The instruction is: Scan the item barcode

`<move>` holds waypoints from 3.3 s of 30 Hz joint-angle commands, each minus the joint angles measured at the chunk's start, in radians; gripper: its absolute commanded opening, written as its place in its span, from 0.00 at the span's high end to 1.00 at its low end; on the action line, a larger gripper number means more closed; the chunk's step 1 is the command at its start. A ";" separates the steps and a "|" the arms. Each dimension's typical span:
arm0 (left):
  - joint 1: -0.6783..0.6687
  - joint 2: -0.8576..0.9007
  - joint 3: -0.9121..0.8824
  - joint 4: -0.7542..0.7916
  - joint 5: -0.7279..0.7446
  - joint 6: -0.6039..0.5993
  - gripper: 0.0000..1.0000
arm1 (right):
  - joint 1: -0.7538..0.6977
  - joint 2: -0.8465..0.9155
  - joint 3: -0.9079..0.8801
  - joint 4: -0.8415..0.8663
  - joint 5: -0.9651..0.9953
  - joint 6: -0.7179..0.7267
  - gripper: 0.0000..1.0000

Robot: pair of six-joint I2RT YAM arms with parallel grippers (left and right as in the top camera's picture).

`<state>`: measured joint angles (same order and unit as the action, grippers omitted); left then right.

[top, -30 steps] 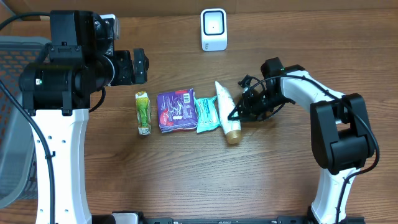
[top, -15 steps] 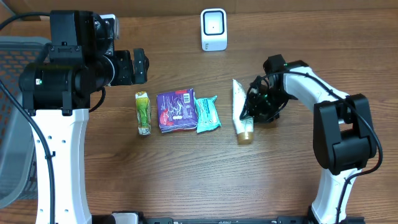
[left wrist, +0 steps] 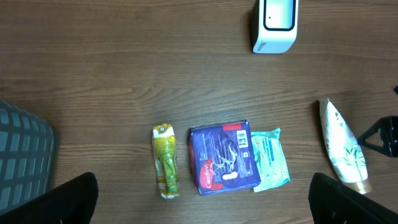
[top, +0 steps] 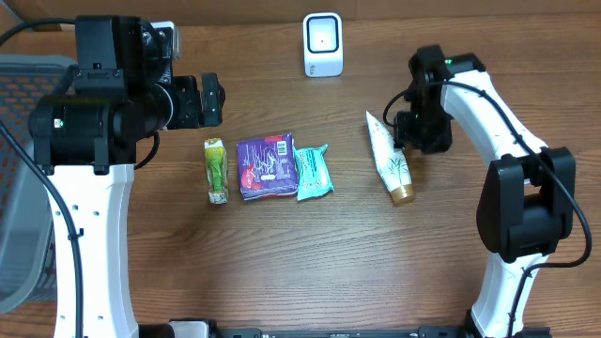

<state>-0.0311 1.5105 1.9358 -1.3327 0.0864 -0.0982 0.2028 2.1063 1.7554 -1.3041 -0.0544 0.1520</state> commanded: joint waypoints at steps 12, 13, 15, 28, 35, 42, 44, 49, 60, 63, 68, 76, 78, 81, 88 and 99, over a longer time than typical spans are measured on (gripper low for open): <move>-0.002 0.008 0.010 0.000 -0.001 0.008 0.01 | 0.285 0.030 0.070 0.165 0.362 -0.048 0.00; -0.002 0.008 0.010 0.000 0.000 0.008 0.00 | 0.289 0.037 0.070 0.170 0.369 -0.047 0.00; -0.002 0.008 0.010 0.000 0.000 0.009 0.01 | 0.289 0.058 0.069 0.173 0.386 -0.048 0.00; -0.002 0.008 0.010 0.000 0.000 0.008 0.01 | 0.274 0.145 0.063 0.195 0.478 -0.051 0.47; -0.002 0.008 0.010 0.000 0.000 0.008 0.00 | 0.250 0.145 0.063 0.194 0.486 -0.044 0.96; -0.002 0.008 0.010 0.000 -0.001 0.008 0.01 | 0.223 0.107 0.109 0.196 0.159 -0.043 0.96; -0.002 0.008 0.010 0.000 -0.001 0.008 0.00 | 0.187 0.068 0.136 0.196 0.004 -0.043 0.96; -0.002 0.008 0.010 0.000 0.000 0.008 0.00 | 0.043 -0.040 0.159 0.214 -0.401 -0.047 0.96; -0.002 0.008 0.010 0.000 0.000 0.008 0.00 | -0.218 -0.070 -0.021 0.318 -0.912 -0.107 0.96; -0.002 0.008 0.010 0.000 -0.001 0.008 0.00 | -0.232 -0.072 -0.154 0.484 -0.914 -0.048 0.96; -0.002 0.008 0.010 0.000 0.000 0.008 0.00 | -0.229 -0.118 -0.425 0.947 -0.854 0.229 0.96; -0.002 0.008 0.010 0.000 0.000 0.008 0.00 | -0.222 -0.336 -0.718 1.199 -0.594 0.380 0.96; -0.002 0.008 0.010 0.000 -0.001 0.008 0.00 | -0.209 -0.383 -0.755 1.158 -0.515 0.379 0.96; -0.002 0.008 0.010 0.000 0.000 0.008 0.00 | -0.179 -0.433 -0.803 1.114 -0.405 0.376 0.96; -0.002 0.008 0.010 0.000 0.000 0.008 0.00 | -0.124 -0.478 -0.819 1.019 -0.296 0.284 0.57; -0.002 0.008 0.010 0.000 0.000 0.009 0.00 | -0.112 -0.604 -0.681 0.625 -0.223 0.017 0.47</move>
<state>-0.0311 1.5105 1.9358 -1.3327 0.0860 -0.0978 0.0792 1.5471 0.9863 -0.6029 -0.3138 0.2996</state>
